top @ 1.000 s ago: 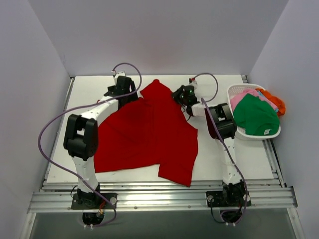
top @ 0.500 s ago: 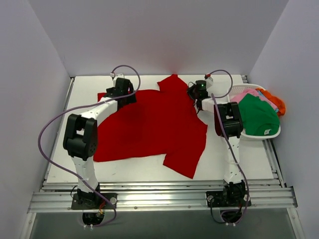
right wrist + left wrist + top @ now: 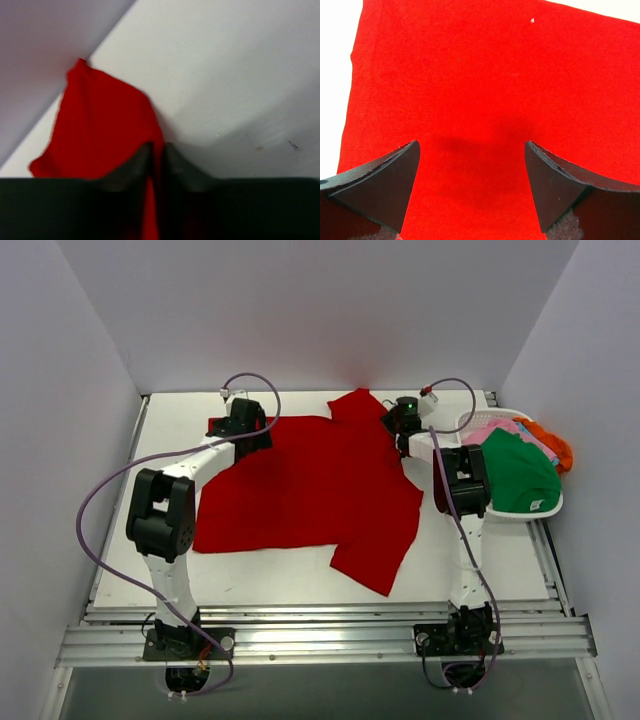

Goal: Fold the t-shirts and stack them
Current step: Flatten the tshirt out

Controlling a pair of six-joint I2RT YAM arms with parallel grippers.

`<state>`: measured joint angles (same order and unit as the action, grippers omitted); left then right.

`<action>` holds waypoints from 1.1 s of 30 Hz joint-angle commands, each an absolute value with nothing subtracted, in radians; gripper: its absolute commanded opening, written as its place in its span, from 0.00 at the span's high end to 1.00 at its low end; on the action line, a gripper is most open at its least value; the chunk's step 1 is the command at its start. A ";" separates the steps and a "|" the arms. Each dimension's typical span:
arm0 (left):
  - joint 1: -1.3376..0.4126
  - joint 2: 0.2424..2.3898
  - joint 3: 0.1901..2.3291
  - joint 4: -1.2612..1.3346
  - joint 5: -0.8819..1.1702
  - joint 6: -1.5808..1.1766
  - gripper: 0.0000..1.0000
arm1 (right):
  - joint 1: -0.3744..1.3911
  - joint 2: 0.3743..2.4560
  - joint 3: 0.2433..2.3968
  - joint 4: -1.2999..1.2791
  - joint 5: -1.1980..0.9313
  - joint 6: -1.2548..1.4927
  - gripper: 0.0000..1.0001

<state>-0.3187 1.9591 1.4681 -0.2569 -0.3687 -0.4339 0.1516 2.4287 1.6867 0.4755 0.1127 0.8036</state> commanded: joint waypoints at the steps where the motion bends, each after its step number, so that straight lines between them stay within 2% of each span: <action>1: -0.307 1.927 1.457 -0.216 -0.379 -0.426 0.06 | 0.141 2.390 1.687 0.267 0.207 0.795 0.47; 2: -0.304 1.916 1.459 -0.222 -0.388 -0.429 0.06 | 0.143 2.379 1.684 0.249 0.230 0.796 0.19; 3: -0.301 1.908 1.460 -0.233 -0.397 -0.433 0.06 | 0.143 2.361 1.677 0.242 0.244 0.796 0.02; 4: -0.298 1.887 1.462 -0.259 -0.426 -0.445 0.06 | 0.143 2.311 1.645 0.242 0.277 0.792 0.00; 10: -0.295 1.715 1.370 -0.289 -0.525 -0.500 0.06 | 0.166 2.001 1.508 0.193 0.454 0.736 0.00; 13: -0.295 1.556 1.231 -0.126 -0.320 -0.421 0.06 | 0.213 1.801 1.387 0.141 0.558 0.730 0.00; 14: -0.295 1.528 1.191 -0.071 -0.166 -0.382 0.06 | 0.236 1.749 1.302 0.141 0.587 0.710 0.00; 15: -0.301 1.499 1.143 0.060 -0.128 -0.371 0.06 | 0.259 1.649 1.258 0.137 0.644 0.709 0.00; 17: -0.301 1.426 1.016 0.161 -0.085 -0.415 0.06 | 0.333 1.556 1.171 0.147 0.669 0.695 0.00; 18: -0.295 1.407 0.962 0.313 0.036 -0.445 0.06 | 0.345 1.484 1.111 0.132 0.663 0.713 0.00; 20: -0.252 1.411 0.875 0.434 0.182 -0.532 0.06 | 0.350 1.427 1.065 0.100 0.547 0.732 0.00; 21: -0.244 1.429 0.864 0.546 0.333 -0.547 0.06 | 0.348 1.383 1.014 0.107 0.493 0.730 0.00; 22: -0.239 1.454 0.853 0.622 0.403 -0.584 0.06 | 0.336 1.365 0.993 0.118 0.357 0.707 0.00; 27: -0.199 1.722 0.891 1.074 0.710 -0.837 0.06 | 0.310 1.312 0.902 0.203 0.164 0.681 0.00; 29: -0.172 1.698 0.864 1.050 0.637 -0.926 0.06 | 0.327 1.278 0.862 0.209 0.143 0.655 0.00; 30: -0.170 1.650 0.801 0.910 0.583 -0.901 0.06 | 0.340 1.223 0.844 0.207 0.126 0.646 0.00; 32: -0.214 1.435 0.740 0.687 0.294 -0.738 0.06 | 0.360 1.162 0.813 0.096 0.173 0.655 0.00; 33: -0.247 1.351 0.718 0.446 0.173 -0.695 0.06 | 0.382 1.108 0.815 0.033 0.201 0.666 0.00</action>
<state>-0.1963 1.6089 0.7433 0.6693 0.4046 -0.7685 0.3443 1.2587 0.8120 0.1390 0.1940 0.6785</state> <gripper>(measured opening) 0.940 0.996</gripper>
